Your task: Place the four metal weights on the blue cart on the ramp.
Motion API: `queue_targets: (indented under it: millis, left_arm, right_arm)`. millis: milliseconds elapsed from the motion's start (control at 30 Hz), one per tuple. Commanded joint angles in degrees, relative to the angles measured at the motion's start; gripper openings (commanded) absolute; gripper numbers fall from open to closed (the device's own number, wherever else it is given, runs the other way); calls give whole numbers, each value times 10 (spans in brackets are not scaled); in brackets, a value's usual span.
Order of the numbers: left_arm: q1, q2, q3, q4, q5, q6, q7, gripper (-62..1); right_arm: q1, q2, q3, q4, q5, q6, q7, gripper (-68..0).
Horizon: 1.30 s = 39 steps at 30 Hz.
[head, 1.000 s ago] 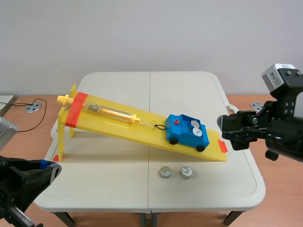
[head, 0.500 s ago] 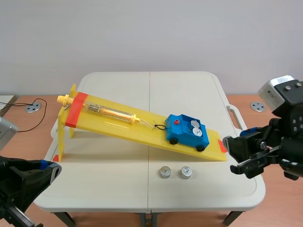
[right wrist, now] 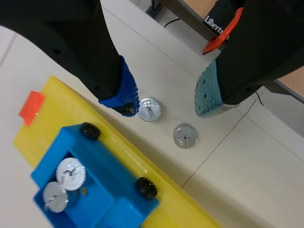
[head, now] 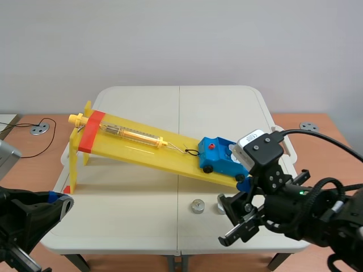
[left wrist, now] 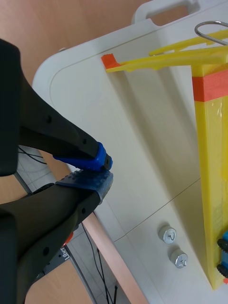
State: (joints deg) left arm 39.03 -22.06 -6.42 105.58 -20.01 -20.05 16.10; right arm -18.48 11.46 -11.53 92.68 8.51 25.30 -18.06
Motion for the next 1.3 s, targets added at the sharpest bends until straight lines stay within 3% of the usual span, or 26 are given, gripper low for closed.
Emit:
queue_targets:
  millis: [0, 300, 700, 1267]
  left_arm:
    - [-19, 4, -7, 38, -43, -12, -53, -577]
    - [-19, 4, -7, 38, -43, -12, -53, -577]
    - [-19, 5, -7, 38, -43, -12, -53, -578]
    - [-19, 5, -7, 38, -43, -12, -53, -577]
  right_arm:
    - [59, -12, 7, 1, 16, -20, 82, -397]
    - [123, -61, -45, -99, -31, -59, 115, -397]
    - [167, -91, -91, -170, -60, -95, 130, -397]
    - [167, -92, -100, -213, -60, -95, 148, -414]
